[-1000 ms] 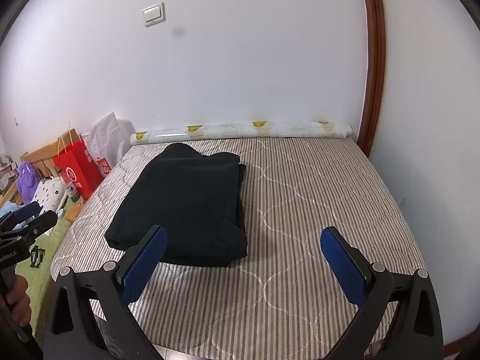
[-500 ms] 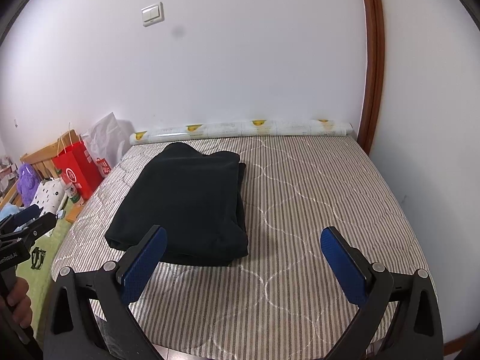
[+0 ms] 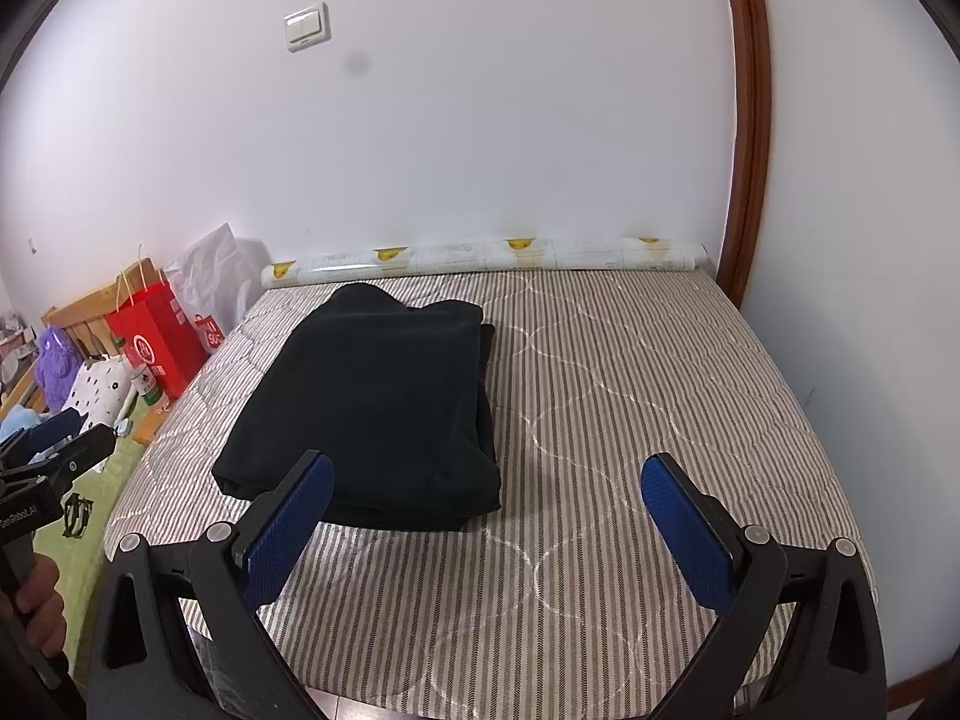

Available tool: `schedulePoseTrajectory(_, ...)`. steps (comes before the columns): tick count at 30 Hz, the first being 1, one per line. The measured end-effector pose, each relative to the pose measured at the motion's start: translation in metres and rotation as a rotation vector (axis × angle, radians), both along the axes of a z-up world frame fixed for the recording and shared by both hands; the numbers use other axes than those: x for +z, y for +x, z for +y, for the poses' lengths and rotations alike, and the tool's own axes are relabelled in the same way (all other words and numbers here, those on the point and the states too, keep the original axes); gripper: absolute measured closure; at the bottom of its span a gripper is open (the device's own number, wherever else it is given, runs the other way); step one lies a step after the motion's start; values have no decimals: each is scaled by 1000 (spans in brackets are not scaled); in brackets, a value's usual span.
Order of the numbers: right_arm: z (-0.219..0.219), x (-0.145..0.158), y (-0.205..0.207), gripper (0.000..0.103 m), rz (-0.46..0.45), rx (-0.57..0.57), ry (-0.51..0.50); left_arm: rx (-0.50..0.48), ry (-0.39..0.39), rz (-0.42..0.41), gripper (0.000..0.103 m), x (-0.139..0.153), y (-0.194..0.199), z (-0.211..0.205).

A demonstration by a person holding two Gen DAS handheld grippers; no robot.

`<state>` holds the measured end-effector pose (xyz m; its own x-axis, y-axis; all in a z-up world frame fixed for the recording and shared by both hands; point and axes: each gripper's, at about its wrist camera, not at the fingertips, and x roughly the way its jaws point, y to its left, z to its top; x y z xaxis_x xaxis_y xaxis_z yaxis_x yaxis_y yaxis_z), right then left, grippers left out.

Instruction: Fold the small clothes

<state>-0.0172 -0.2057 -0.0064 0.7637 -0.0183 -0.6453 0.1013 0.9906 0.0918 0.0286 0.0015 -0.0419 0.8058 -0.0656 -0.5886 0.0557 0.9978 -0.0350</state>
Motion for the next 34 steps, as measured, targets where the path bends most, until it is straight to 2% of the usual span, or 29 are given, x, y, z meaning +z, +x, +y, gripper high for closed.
schedulePoseTrajectory(34, 6, -2, 0, 2, 0, 20, 9, 1, -1, -5, 8, 2, 2, 1)
